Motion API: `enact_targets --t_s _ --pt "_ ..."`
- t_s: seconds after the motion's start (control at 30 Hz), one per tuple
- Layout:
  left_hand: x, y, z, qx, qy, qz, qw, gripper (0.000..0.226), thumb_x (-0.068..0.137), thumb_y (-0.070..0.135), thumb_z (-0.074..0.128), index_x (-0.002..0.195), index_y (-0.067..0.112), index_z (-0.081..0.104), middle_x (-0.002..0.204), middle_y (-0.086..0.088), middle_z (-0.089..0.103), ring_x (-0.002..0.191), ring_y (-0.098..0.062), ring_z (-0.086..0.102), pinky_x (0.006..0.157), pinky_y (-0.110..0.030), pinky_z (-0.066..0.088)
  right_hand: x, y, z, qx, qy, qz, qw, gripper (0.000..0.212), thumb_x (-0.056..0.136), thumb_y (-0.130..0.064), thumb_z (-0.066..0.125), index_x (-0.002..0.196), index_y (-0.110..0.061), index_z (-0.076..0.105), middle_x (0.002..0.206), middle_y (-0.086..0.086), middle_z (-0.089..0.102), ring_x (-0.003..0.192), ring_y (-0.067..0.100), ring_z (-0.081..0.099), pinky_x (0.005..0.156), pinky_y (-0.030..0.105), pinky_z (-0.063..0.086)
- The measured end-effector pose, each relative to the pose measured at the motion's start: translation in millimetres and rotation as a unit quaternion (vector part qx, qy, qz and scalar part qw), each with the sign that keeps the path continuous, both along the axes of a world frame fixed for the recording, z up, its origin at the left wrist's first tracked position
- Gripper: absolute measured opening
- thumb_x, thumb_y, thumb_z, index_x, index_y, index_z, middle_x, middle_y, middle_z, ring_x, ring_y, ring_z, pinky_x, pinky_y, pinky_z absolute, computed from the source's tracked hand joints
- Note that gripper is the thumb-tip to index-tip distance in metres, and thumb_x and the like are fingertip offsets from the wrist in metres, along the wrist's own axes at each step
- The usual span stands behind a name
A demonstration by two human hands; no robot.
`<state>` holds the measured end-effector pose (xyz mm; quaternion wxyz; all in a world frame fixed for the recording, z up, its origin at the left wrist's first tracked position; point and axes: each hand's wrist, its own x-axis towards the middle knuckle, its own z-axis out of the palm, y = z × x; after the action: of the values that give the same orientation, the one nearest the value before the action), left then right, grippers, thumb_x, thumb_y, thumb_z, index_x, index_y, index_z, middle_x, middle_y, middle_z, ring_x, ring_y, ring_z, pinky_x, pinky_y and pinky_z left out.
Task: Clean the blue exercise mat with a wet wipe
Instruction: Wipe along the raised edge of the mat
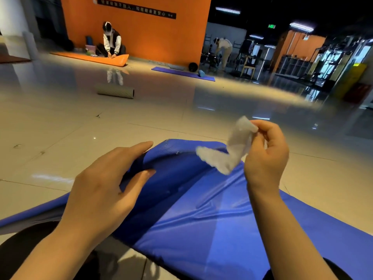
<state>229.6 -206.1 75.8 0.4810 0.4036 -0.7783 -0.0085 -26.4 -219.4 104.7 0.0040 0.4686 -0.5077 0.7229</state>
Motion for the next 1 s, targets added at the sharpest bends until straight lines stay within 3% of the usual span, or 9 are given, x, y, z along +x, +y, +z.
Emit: enact_targets --t_s 0.07,0.17,0.27,0.37,0.47,0.63,0.73,0.9,1.0 --pt "-2 2 -1 0.006 -0.005 -0.006 1.0 0.043 0.091 0.038 0.049 0.129 0.02 0.059 0.108 0.013 0.062 0.093 -0.002 0.053 0.085 -0.005 0.036 13 0 -3 -0.005 -0.001 0.019 1.0 0.027 0.096 0.003 0.044 0.1 -0.014 0.065 0.09 -0.016 0.062 0.083 -0.004 0.058 0.073 0.01 0.043" --pt "-4 1 -2 0.01 -0.003 -0.016 1.0 0.041 0.093 0.036 0.049 0.129 0.02 0.057 0.11 0.009 0.063 0.096 -0.004 0.054 0.088 -0.007 0.037 60 6 -16 -0.014 0.011 0.091 0.996 0.027 0.097 0.0 0.046 0.102 -0.021 0.063 0.094 -0.006 0.065 0.091 0.007 0.063 0.077 0.021 0.049" --pt "0 -2 -3 0.004 0.017 -0.023 1.0 0.038 0.092 0.035 0.048 0.129 0.026 0.051 0.112 0.02 0.055 0.098 0.004 0.052 0.092 -0.006 0.037 99 19 -27 -0.011 0.046 0.164 0.985 0.027 0.096 -0.01 0.046 0.107 -0.029 0.061 0.107 -0.014 0.065 0.108 0.009 0.06 0.09 0.018 0.046" --pt "5 -1 -3 0.01 0.042 -0.025 0.999 0.037 0.09 0.035 0.046 0.126 0.032 0.049 0.11 0.03 0.046 0.102 0.018 0.047 0.092 -0.002 0.035 113 25 -32 -0.015 -0.007 0.226 0.974 0.028 0.093 -0.024 0.044 0.113 -0.03 0.063 0.118 -0.018 0.064 0.123 0.01 0.055 0.101 0.021 0.043" --pt "7 0 -4 0.013 0.052 -0.024 0.998 0.035 0.09 0.036 0.046 0.125 0.033 0.049 0.11 0.03 0.047 0.103 0.019 0.047 0.09 -0.002 0.035 119 25 -27 -0.023 -0.009 0.225 0.974 0.025 0.094 -0.026 0.047 0.112 -0.028 0.064 0.118 -0.015 0.066 0.123 0.012 0.057 0.101 0.025 0.046" --pt "10 6 -8 0.01 0.049 -0.028 0.998 0.035 0.09 0.034 0.048 0.125 0.03 0.05 0.108 0.031 0.049 0.105 0.019 0.046 0.091 -0.002 0.035 127 21 -20 -0.025 -0.032 0.256 0.966 0.018 0.098 -0.02 0.054 0.112 -0.028 0.062 0.106 -0.012 0.067 0.107 0.007 0.061 0.087 0.015 0.047" --pt "15 10 -13 0.011 0.065 -0.022 0.998 0.034 0.091 0.033 0.049 0.123 0.028 0.053 0.109 0.032 0.052 0.106 0.018 0.048 0.092 0.0 0.034 116 10 -35 -0.022 -0.026 0.194 0.98 0.019 0.098 -0.019 0.051 0.108 -0.031 0.061 0.103 -0.014 0.067 0.104 0.007 0.062 0.084 0.015 0.047" --pt "17 8 -14 0.025 0.074 -0.012 0.997 0.033 0.092 0.036 0.048 0.124 0.03 0.052 0.106 0.031 0.053 0.105 0.017 0.049 0.091 0.0 0.035 87 -13 -68 0.078 0.017 0.144 0.986 0.029 0.102 -0.026 0.04 0.122 -0.044 0.052 0.136 -0.017 0.055 0.134 0.001 0.044 0.112 0.03 0.037" --pt "15 8 -16 0.029 0.074 -0.009 0.997 0.032 0.092 0.035 0.047 0.124 0.031 0.051 0.104 0.03 0.053 0.106 0.017 0.048 0.092 -0.001 0.036 98 -8 -68 0.1 0.03 0.172 0.98 0.035 0.099 -0.045 0.029 0.132 -0.048 0.04 0.149 -0.024 0.037 0.142 -0.006 0.026 0.118 0.023 0.024"
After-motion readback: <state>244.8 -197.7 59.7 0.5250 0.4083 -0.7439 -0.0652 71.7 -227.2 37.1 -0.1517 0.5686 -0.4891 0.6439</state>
